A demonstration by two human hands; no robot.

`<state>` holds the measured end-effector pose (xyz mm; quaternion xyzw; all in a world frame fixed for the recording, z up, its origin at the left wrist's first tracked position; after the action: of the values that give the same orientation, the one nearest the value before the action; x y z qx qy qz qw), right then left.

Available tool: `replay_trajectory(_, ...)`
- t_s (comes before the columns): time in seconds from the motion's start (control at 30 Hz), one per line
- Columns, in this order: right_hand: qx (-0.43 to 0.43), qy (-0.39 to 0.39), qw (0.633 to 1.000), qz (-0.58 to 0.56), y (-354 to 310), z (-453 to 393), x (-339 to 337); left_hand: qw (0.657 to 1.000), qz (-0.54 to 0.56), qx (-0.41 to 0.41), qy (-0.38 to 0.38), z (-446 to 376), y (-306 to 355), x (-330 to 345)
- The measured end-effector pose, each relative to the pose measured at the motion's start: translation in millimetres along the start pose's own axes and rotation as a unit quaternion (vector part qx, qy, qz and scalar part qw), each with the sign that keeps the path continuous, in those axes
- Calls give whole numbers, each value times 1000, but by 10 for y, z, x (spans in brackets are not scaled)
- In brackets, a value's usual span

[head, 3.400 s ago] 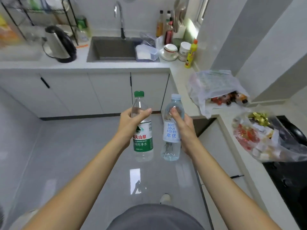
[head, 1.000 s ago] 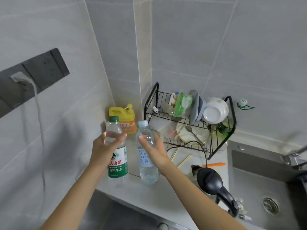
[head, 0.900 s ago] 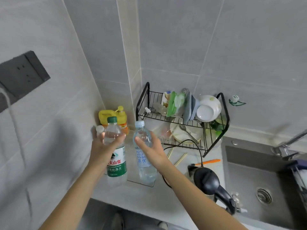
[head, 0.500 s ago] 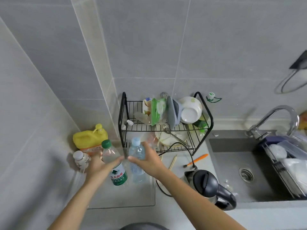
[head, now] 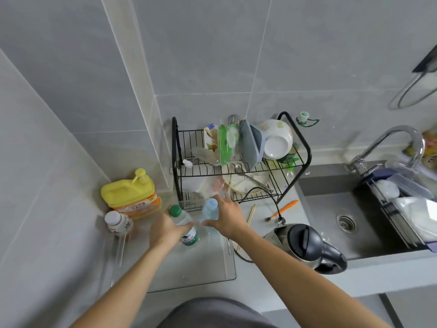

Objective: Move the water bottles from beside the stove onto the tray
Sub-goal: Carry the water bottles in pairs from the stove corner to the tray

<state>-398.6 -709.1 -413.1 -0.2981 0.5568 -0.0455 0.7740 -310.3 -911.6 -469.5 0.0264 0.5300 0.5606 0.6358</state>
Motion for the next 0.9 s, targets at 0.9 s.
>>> replay_trajectory(0.9,-189,15,968,164,-173,-240,-423,920,-186,345,25,366,1079,-175)
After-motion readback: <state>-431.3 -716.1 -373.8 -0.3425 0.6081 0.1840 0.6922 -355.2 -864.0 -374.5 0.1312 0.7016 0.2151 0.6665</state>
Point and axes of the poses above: each hand's wrist, its own z-axis away from the middle knuckle, its own x-axis out of the palm, y = z × x, the point moved 7 cm from there along -z, towards the middle knuckle, and after that the axes turned 3 degrees about y, right-handed, at the moved point
